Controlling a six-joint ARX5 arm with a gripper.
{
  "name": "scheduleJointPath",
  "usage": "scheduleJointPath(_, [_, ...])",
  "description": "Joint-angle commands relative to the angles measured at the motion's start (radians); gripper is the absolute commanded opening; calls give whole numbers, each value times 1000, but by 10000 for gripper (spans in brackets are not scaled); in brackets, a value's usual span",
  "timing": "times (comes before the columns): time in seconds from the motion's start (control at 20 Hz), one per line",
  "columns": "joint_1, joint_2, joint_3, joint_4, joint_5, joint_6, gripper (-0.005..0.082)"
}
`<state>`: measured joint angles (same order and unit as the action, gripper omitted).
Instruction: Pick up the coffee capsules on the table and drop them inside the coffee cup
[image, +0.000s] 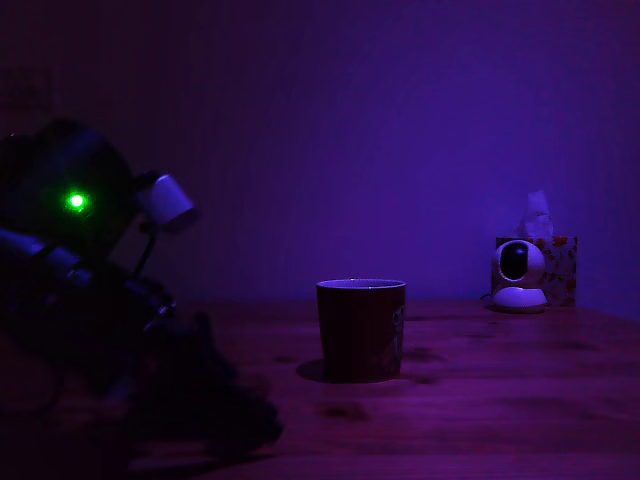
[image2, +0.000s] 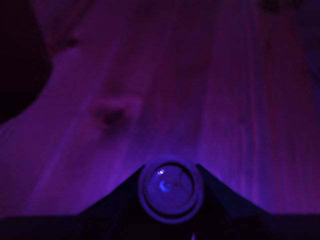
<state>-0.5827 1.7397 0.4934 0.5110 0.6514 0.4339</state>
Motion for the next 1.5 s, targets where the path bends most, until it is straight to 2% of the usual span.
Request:
scheduleJointPath(0.0, [-3,-2,35,35,-1,-29,160])
scheduleJointPath(0.05, [-3,-6,50,45,-2,-43,160])
scheduleJointPath(0.55, [-2,-6,283,39,-14,-43,160])
scheduleJointPath(0.8, [-2,-6,349,33,-73,-43,160])
scheduleJointPath(0.9, [-2,-6,372,19,-108,-92,160])
scheduleJointPath(0.95, [-2,-6,387,-7,-126,-134,160])
scheduleJointPath(1.0, [-2,-6,406,-45,-144,-134,160])
scheduleJointPath(1.05, [-2,-6,430,-86,-153,-172,160])
scheduleJointPath(1.25, [-2,-6,538,-280,-163,-184,160])
scheduleJointPath(1.45, [-2,-5,639,-438,-163,-232,160])
